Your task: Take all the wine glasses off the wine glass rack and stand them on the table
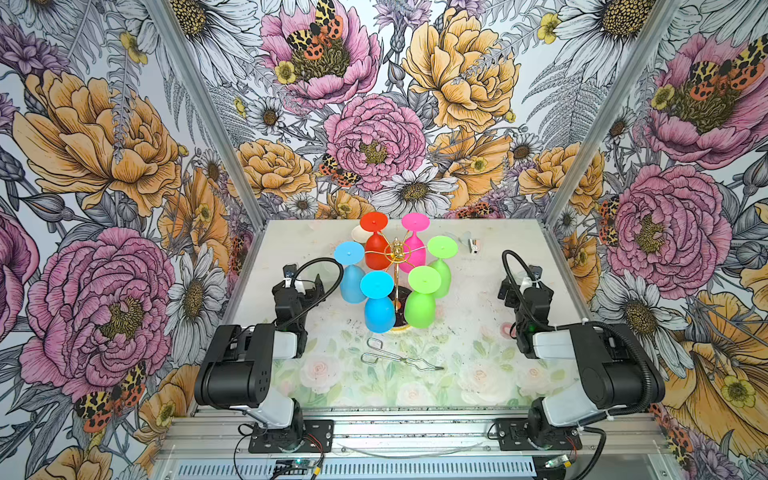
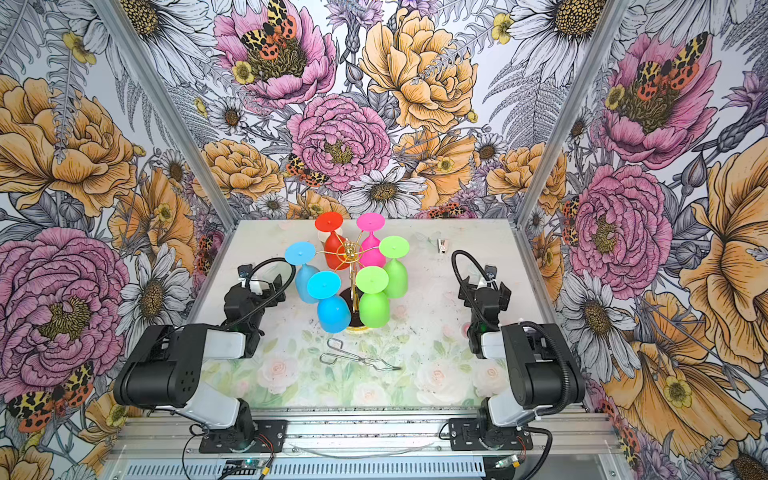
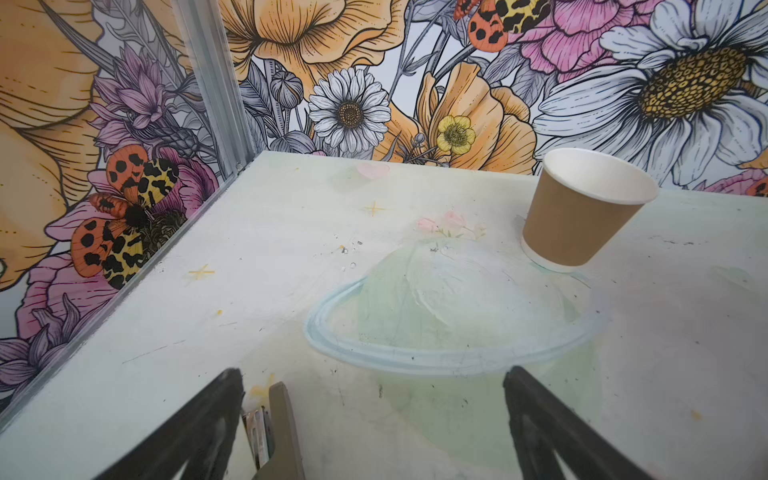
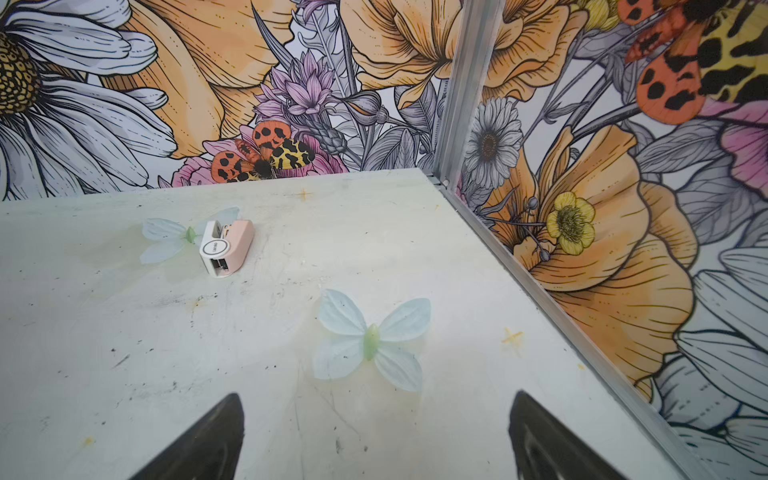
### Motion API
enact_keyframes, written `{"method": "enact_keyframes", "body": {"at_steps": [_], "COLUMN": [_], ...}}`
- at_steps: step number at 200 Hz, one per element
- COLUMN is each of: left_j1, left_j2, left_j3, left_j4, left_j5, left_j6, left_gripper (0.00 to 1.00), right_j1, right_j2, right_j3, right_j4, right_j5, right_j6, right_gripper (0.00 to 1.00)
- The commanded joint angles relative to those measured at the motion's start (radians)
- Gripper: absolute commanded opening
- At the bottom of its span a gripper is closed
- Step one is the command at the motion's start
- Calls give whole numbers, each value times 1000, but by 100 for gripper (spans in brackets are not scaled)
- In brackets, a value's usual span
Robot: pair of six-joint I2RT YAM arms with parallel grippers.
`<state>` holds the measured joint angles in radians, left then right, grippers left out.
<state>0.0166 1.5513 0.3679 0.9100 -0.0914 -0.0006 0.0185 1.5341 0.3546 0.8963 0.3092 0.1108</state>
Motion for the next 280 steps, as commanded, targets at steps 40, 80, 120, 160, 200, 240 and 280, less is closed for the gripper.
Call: {"method": "enact_keyframes", "body": {"at_steps": [40,80,120,160,200,240,280], "left_j1": [7,6,6,7,22,24,21], "left_j2": [-2,-2,-2,-2,-3,-16,-152], "left_j3": [14,13,13,12,-10,-12,6], "left_j4": [22,22,21,25,66,58,-103], "left_j5": [26,24,23,24,10,16,-28], "left_j6": [-2,-1,0,-3,-29,-31,-39], "left_gripper": [99,99,99,99,99,99,99], "right_j1": [0,0,-1,0,0,8,33], "right_j2": [4,4,4,3,4,-22,-143], "right_j3": [12,13,15,12,11,23,95], "right_j4": [27,25,23,26,28,-14,-241], "right_j5": [-8,-10,-11,-10,-9,8,39], "right_j6": [-2,-3,-2,-2,-2,-6,-27], "right_gripper": [99,100,100,99,99,99,99]}}
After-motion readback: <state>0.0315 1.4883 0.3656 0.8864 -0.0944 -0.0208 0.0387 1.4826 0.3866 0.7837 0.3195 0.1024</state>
